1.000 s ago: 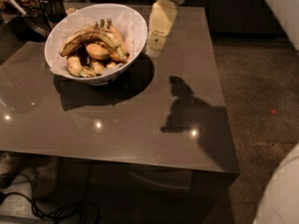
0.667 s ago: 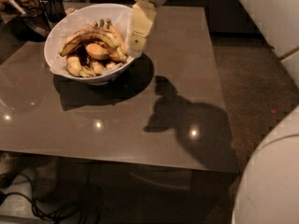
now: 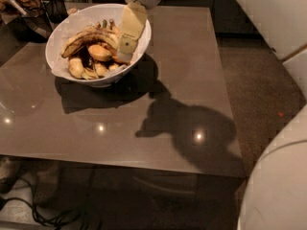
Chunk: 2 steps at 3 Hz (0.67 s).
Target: Pick banana from white bowl
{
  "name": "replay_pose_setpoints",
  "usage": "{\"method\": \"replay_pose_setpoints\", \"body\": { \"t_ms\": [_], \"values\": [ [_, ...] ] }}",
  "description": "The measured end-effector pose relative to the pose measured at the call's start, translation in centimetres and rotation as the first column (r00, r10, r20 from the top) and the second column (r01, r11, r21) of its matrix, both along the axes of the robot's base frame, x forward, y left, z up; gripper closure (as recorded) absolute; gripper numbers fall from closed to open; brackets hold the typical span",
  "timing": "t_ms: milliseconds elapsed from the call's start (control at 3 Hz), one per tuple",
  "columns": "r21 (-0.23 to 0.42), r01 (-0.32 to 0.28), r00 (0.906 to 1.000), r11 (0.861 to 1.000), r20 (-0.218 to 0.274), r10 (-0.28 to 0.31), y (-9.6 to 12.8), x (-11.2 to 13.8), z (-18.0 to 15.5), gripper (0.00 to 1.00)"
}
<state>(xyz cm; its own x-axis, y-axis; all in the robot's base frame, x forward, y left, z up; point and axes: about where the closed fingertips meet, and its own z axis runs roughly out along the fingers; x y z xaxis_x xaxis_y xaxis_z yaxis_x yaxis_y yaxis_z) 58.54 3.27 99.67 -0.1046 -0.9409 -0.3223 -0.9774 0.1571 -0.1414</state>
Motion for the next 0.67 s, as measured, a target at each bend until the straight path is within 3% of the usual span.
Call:
{"method": "replay_pose_setpoints", "body": {
  "t_ms": [333, 667],
  "values": [
    [-0.020, -0.054, 0.9985, 0.998, 0.010, 0.054, 5.13, -1.22, 0.68, 0.00],
    [0.011, -0.051, 0.9985, 0.999, 0.020, 0.051, 5.55, -0.57, 0.65, 0.00]
  ]
}}
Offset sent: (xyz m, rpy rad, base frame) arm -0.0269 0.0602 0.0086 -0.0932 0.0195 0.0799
